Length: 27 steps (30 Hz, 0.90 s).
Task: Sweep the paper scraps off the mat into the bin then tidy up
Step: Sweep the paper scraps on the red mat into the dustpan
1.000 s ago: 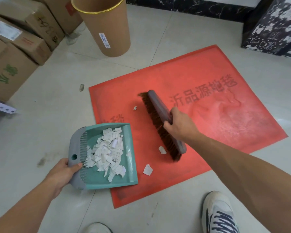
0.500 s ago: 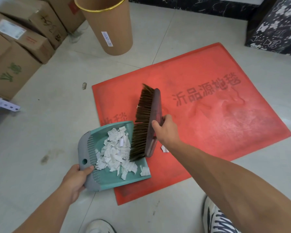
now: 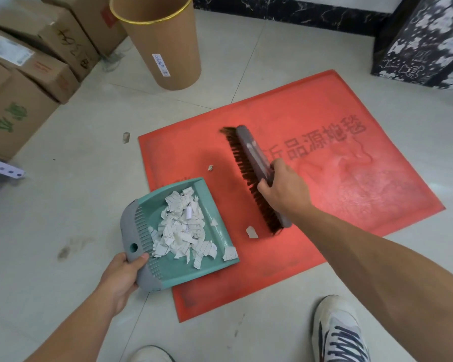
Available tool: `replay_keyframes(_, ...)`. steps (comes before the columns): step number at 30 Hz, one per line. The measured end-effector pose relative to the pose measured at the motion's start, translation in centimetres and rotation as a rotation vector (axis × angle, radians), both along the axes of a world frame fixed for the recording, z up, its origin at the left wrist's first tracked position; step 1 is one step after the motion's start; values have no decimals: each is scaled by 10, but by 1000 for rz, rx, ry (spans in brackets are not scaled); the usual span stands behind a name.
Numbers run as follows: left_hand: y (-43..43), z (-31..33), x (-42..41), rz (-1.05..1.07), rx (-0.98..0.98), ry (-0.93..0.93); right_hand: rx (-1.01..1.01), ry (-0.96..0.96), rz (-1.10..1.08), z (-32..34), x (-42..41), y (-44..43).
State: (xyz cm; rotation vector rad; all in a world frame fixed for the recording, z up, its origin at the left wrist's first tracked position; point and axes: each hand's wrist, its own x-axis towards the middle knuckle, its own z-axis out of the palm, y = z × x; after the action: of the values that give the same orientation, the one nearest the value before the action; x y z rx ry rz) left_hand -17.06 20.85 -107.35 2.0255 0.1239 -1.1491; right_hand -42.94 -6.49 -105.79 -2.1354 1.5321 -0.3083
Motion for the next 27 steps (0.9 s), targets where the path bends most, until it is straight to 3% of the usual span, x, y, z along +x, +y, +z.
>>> replay_keyframes(3,-12,-8,-11,-16,15,-48,34,22,73,-10,-7,12)
replay_keyframes(7,-16,-15,-21,5,30,-53,161,-103,92,-17,1,30)
replay_keyframes(15,-15,-14,-16,-45,47,-66,308,-318,-80,-7,31,31)
replay_keyframes(22,-17,-12,-11,-38,29,-40,148,-280,4,3,26,9)
replay_keyframes(27,-18,-7,3,-42,32,-54,13,-199,-68,0,14,10)
